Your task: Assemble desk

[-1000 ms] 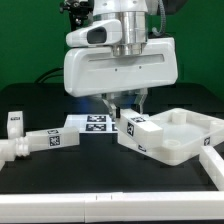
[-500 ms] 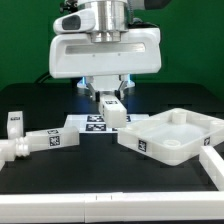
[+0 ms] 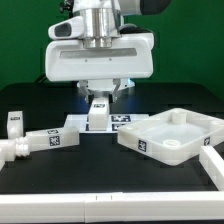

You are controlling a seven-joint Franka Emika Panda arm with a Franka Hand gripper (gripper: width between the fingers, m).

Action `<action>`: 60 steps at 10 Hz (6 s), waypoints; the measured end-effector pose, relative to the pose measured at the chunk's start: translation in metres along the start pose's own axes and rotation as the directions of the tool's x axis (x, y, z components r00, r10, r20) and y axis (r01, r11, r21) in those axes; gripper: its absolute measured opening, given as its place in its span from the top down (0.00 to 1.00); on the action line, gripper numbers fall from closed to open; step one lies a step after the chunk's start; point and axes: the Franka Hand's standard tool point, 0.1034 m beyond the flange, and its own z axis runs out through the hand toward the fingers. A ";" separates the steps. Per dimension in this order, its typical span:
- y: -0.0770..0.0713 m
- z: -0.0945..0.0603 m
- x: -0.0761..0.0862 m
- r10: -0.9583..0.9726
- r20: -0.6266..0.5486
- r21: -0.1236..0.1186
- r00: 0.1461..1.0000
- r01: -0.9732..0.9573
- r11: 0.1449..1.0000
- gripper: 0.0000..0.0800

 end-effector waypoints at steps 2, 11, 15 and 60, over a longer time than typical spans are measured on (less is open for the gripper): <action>0.004 0.001 -0.001 -0.004 0.002 -0.001 1.000 0.004 1.000 0.64; -0.019 0.023 -0.034 -0.074 -0.041 -0.046 0.996 0.072 0.996 0.64; -0.015 0.017 -0.022 -0.058 -0.066 -0.045 0.996 0.055 0.997 0.64; -0.064 0.026 0.015 -0.312 0.078 0.049 0.947 0.309 0.950 0.19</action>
Offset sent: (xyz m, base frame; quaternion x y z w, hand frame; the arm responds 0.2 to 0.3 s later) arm 0.0000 0.0000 0.0000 0.0000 0.0000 0.0000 1.0000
